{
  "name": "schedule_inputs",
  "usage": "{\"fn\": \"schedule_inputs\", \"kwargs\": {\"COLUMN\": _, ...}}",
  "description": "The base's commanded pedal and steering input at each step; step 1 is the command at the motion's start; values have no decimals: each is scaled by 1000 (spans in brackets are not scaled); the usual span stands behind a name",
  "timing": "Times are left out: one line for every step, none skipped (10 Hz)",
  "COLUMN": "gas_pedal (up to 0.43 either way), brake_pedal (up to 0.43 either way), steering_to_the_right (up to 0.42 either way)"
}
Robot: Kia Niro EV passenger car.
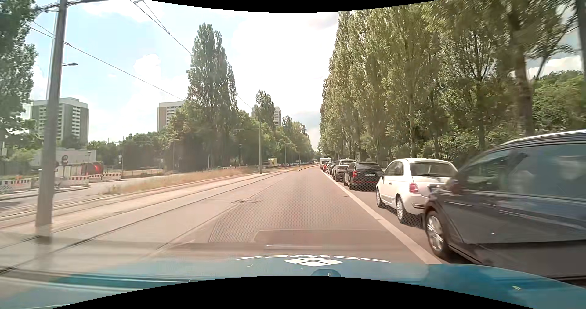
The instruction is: Follow the waypoints while adhering to traffic rules and regulations
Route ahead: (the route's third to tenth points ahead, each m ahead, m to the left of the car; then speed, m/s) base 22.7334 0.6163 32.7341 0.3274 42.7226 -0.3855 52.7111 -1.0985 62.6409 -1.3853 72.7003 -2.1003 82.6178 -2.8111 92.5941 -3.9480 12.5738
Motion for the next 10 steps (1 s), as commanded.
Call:
{"fn": "schedule_inputs", "kwargs": {"gas_pedal": 157, "brake_pedal": 0, "steering_to_the_right": 3}}
{"fn": "schedule_inputs", "kwargs": {"gas_pedal": 157, "brake_pedal": 0, "steering_to_the_right": 3}}
{"fn": "schedule_inputs", "kwargs": {"gas_pedal": 157, "brake_pedal": 0, "steering_to_the_right": 3}}
{"fn": "schedule_inputs", "kwargs": {"gas_pedal": 157, "brake_pedal": 0, "steering_to_the_right": 3}}
{"fn": "schedule_inputs", "kwargs": {"gas_pedal": 157, "brake_pedal": 0, "steering_to_the_right": 3}}
{"fn": "schedule_inputs", "kwargs": {"gas_pedal": 157, "brake_pedal": 0, "steering_to_the_right": 3}}
{"fn": "schedule_inputs", "kwargs": {"gas_pedal": 157, "brake_pedal": 0, "steering_to_the_right": 3}}
{"fn": "schedule_inputs", "kwargs": {"gas_pedal": 157, "brake_pedal": 0, "steering_to_the_right": 3}}
{"fn": "schedule_inputs", "kwargs": {"gas_pedal": 157, "brake_pedal": 0, "steering_to_the_right": 5}}
{"fn": "schedule_inputs", "kwargs": {"gas_pedal": 157, "brake_pedal": 0, "steering_to_the_right": 6}}
